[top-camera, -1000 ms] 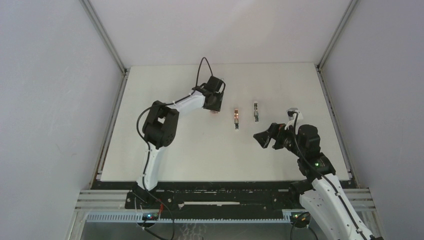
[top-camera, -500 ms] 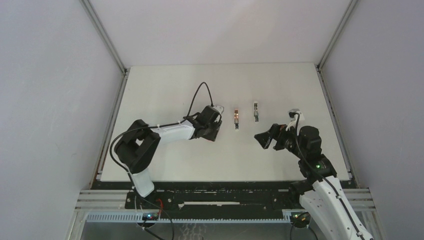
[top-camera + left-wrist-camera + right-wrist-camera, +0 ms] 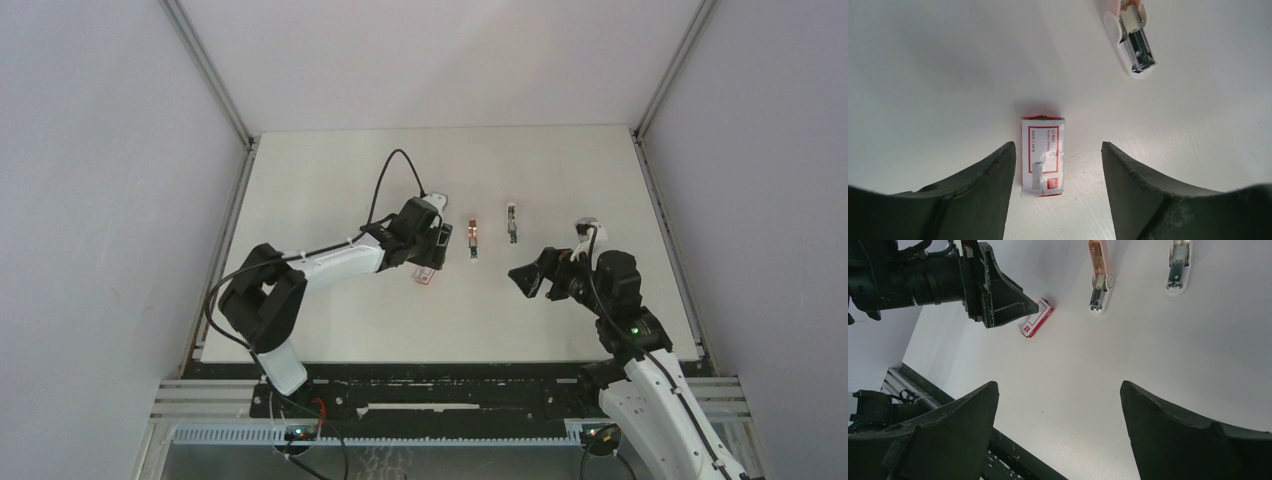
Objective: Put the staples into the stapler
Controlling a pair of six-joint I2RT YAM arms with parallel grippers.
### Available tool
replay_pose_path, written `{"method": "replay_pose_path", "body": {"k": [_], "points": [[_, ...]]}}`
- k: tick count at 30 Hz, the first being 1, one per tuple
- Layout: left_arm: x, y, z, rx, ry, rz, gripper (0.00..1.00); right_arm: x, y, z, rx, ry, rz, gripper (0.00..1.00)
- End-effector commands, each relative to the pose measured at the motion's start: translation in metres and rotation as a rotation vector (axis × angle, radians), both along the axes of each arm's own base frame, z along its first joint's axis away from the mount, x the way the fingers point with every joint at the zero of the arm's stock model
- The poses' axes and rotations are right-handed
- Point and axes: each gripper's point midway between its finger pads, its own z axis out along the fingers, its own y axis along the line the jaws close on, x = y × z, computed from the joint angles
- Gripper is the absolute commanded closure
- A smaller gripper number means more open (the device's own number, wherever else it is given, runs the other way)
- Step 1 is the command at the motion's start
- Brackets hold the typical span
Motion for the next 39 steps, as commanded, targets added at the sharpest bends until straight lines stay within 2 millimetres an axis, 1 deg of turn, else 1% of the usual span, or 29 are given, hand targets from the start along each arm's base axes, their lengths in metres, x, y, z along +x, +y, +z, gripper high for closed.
{"method": "replay_pose_path", "body": {"k": [1,4,5,10,12,14,17,21,23,27,29,32,36,39], "points": [[0.007,-0.02,0.007,-0.044,-0.007,-0.076,0.32,0.004,-0.003,0.003,-0.009,-0.029,-0.012,0.1],[0.004,-0.016,-0.003,-0.017,0.011,-0.079,0.31,0.004,-0.002,0.003,-0.005,-0.026,-0.008,0.1],[0.004,-0.011,-0.006,0.005,0.014,-0.07,0.31,0.004,-0.001,0.002,-0.003,-0.024,-0.007,0.1],[0.004,0.001,-0.013,0.058,0.003,-0.04,0.3,0.004,-0.001,0.003,0.001,-0.025,-0.008,0.1],[0.002,0.003,-0.017,0.067,0.01,-0.045,0.3,0.004,-0.001,0.002,0.001,-0.022,-0.009,0.1],[-0.001,0.002,-0.021,0.069,0.024,-0.06,0.3,0.004,-0.001,0.002,0.0,-0.019,-0.012,0.1],[-0.007,0.001,-0.027,0.077,0.034,-0.09,0.34,0.004,-0.001,0.001,0.008,-0.008,-0.017,0.1],[-0.015,0.001,-0.035,0.087,0.038,-0.125,0.46,0.006,0.0,-0.003,0.032,0.018,-0.034,0.11],[-0.019,0.002,-0.04,0.096,0.042,-0.142,0.49,0.006,0.001,-0.007,0.046,0.032,-0.038,0.12],[-0.031,0.0,-0.05,0.128,0.04,-0.189,0.49,0.0,0.006,-0.015,0.066,0.06,-0.009,0.13],[-0.035,0.002,-0.055,0.16,0.036,-0.201,0.49,-0.004,0.008,-0.018,0.075,0.069,0.006,0.13],[-0.042,0.003,-0.059,0.191,0.015,-0.216,0.51,-0.008,0.009,-0.02,0.086,0.07,0.01,0.13],[-0.054,-0.003,-0.055,0.196,-0.02,-0.26,0.52,-0.015,0.009,-0.023,0.1,0.065,0.017,0.13],[-0.07,-0.013,-0.051,0.184,-0.04,-0.329,0.53,-0.019,0.01,-0.026,0.105,0.072,0.026,0.14]]}}
